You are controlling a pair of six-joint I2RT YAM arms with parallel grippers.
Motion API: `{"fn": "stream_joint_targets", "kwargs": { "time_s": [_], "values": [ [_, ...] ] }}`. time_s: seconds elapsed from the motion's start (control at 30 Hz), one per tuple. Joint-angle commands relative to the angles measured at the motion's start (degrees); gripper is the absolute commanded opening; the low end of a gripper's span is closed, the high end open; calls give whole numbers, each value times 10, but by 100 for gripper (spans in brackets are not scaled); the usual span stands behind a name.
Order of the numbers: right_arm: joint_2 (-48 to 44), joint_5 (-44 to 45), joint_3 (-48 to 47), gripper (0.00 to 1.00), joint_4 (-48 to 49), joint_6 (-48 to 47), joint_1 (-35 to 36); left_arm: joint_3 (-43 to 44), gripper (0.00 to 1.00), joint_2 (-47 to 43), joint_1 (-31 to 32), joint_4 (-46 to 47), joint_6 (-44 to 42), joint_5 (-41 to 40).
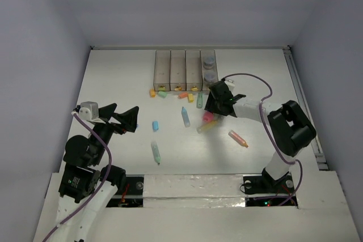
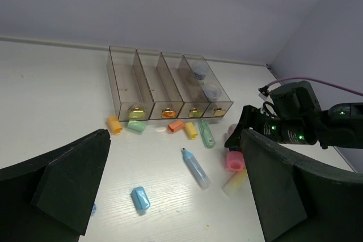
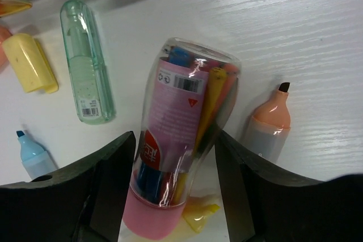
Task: Sort the stationery into containers
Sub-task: Pick up the stationery from the center of the board.
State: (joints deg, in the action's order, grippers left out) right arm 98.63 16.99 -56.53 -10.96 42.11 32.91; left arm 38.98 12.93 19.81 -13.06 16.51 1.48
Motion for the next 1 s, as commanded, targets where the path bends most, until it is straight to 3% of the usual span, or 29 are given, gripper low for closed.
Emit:
{"fn": "stream_joint_targets", "kwargs": {
  "time_s": [0.0,0.33,0.7,0.8,0.97],
  "values": [
    [9,23,-10,62,32,24,-1,-1,99,0,2,29,-7,8],
    [-17,29,-5,41,46,45,-1,-1,99,3,2,30,-7,9],
    [-149,-20,-32,35,42,-29,4,-1,99,10,2,28,-6,7],
    [-138,-62,-85,35,49,-79,4,-1,99,17,2,28,-5,7],
    [-28,-91,-221,35,30,-164,4,-1,99,29,2,26,-5,5]
  ]
}}
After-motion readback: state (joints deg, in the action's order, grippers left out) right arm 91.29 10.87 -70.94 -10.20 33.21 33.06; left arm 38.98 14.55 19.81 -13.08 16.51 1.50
